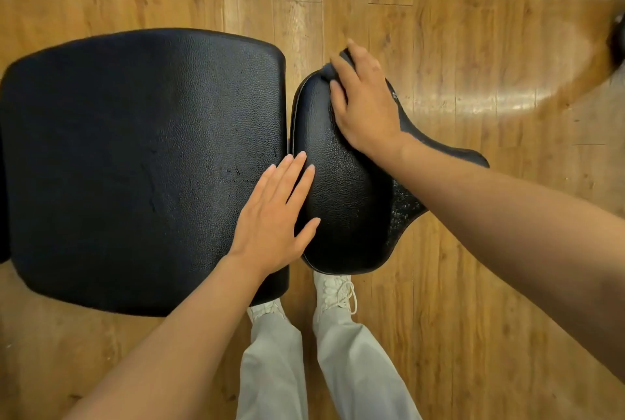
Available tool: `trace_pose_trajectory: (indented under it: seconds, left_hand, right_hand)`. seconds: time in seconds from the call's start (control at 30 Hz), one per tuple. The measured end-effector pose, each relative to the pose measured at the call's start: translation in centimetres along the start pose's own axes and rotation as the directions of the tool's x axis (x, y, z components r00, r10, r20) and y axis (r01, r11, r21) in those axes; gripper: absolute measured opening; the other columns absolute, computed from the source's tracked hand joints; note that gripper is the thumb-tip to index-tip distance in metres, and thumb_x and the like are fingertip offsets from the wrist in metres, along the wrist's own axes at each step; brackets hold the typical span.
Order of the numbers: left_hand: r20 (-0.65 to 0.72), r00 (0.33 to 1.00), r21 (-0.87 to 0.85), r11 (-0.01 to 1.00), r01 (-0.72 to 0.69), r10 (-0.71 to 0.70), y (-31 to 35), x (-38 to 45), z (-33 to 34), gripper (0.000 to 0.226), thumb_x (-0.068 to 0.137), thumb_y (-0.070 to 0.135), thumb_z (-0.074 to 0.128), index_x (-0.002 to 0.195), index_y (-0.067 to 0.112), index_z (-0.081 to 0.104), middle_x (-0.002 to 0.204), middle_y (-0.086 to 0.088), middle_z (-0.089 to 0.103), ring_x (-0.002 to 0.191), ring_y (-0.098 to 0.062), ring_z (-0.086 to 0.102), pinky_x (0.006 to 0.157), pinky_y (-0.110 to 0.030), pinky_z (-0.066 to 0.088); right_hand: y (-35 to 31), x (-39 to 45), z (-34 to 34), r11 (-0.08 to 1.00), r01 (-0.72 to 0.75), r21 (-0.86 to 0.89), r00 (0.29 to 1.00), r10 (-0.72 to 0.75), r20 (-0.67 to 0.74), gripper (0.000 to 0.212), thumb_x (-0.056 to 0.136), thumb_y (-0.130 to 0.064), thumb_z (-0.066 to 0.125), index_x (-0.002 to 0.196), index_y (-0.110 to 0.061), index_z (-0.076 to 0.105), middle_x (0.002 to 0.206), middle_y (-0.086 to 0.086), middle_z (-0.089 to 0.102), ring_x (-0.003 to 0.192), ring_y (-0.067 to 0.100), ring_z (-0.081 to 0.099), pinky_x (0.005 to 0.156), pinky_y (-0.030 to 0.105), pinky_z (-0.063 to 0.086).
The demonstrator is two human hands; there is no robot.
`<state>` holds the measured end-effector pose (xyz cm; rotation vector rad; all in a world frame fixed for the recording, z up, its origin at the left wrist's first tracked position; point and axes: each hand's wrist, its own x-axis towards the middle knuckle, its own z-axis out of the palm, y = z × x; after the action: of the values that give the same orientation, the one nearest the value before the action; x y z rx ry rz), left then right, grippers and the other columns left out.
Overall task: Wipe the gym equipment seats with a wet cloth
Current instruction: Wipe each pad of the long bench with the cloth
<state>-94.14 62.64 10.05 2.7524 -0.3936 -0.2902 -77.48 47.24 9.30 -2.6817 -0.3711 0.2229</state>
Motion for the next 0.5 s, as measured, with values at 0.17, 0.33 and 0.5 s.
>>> trace_pose_trajectory:
  seconds: [0.17,0.33,0.5]
  left_hand:
    - [0.044,0.999,-0.001,1.0,-0.007,0.007,-0.4,0.5,-0.1,0.074,0.094,0.047,0.045,0.154,0.007,0.03,0.163,-0.013,0.022,0.151,-0.026,0.02,0.123,-0.044,0.017]
    - [0.018,1.0,-0.001,1.0,0.02,-0.02,0.1,0.6,0.0,0.067,0.097,0.039,0.045,0.153,0.005,0.031,0.162,-0.013,0.025,0.15,-0.025,0.024,0.122,-0.045,0.02]
    - [0.014,0.999,0.024,0.999,0.03,-0.03,0.4,0.6,0.3,0.065,0.098,0.038,0.041,0.152,0.004,0.033,0.161,-0.013,0.027,0.149,-0.025,0.026,0.122,-0.045,0.02]
  right_hand:
    - [1.3,-6.7,-0.8,0.983,0.18,-0.029,0.981,-0.177,0.083,0.049,0.105,-0.024,0.042,0.151,-0.006,0.04,0.162,0.016,0.025,0.151,0.035,0.02,0.123,0.048,0.018]
    - [2.1,-7.0,-1.0,0.964,0.264,-0.038,0.959,-0.258,0.116,0.046,0.106,-0.024,0.04,0.148,-0.004,0.044,0.16,0.017,0.03,0.149,0.035,0.025,0.123,0.047,0.02]
    - [-0.3,-0.6,-0.3,0.998,0.07,0.002,0.994,-0.07,0.085,0.044,0.103,-0.021,0.041,0.139,0.0,0.053,0.153,0.021,0.04,0.142,0.041,0.034,0.118,0.047,0.024]
